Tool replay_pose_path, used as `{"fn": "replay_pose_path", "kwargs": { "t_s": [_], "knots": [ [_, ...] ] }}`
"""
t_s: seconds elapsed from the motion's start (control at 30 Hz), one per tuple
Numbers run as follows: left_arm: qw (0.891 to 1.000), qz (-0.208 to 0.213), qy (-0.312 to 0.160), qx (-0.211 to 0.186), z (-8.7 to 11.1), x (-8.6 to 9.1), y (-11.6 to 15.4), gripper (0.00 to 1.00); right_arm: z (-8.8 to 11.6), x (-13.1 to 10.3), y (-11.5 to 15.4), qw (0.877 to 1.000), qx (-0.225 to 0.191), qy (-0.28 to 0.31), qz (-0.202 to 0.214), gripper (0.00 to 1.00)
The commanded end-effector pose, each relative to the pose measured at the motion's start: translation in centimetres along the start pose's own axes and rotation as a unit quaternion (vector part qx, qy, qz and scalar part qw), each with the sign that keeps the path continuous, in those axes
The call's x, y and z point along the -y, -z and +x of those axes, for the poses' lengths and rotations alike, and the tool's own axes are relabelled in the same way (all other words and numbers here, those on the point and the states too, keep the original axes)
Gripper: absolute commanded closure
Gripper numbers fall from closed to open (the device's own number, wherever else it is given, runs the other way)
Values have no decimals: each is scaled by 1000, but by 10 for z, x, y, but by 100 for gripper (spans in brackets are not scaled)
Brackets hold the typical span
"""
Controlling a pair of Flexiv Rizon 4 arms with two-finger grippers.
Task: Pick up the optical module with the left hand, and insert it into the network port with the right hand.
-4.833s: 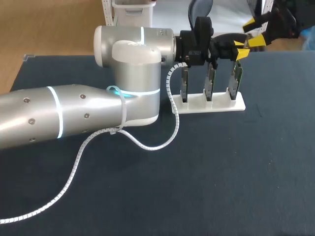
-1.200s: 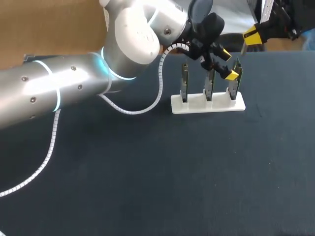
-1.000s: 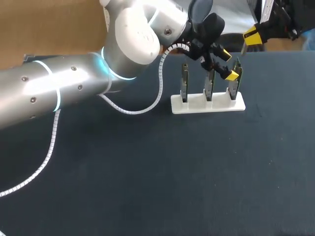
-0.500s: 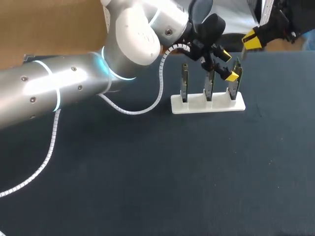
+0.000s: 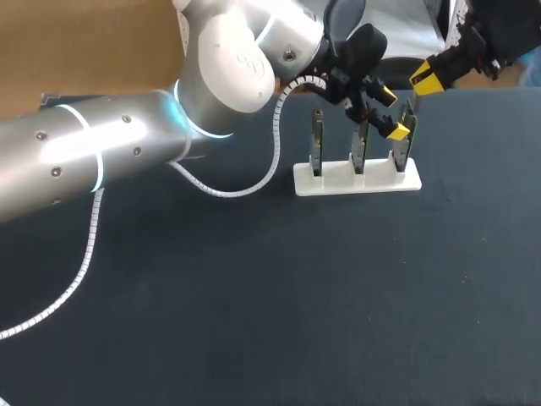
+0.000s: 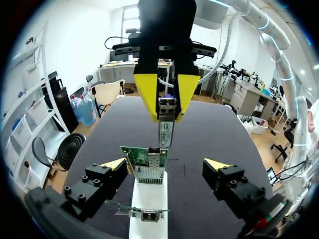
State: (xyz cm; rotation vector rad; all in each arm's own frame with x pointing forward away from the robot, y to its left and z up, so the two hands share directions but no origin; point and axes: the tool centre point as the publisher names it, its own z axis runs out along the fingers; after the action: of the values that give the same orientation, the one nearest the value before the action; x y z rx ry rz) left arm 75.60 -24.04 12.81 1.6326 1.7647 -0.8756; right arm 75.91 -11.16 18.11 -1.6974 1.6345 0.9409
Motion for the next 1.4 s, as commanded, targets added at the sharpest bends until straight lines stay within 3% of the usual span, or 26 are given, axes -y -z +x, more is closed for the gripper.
{"fn": "replay_pose_path", "kwargs": {
  "t_s": [0.03, 1.13, 1.4],
  "knots": [
    [1000, 1, 1, -2, -1, 0, 0, 0, 2, 2, -2, 1000, -9, 2, 1, 100],
    [1000, 1, 1, -2, -1, 0, 0, 0, 13, 10, -10, 1000, -27, 10, 4, 100],
    [1000, 1, 1, -2, -1, 0, 0, 0, 15, 10, -7, 1000, -12, 11, 9, 100]
  ]
}}
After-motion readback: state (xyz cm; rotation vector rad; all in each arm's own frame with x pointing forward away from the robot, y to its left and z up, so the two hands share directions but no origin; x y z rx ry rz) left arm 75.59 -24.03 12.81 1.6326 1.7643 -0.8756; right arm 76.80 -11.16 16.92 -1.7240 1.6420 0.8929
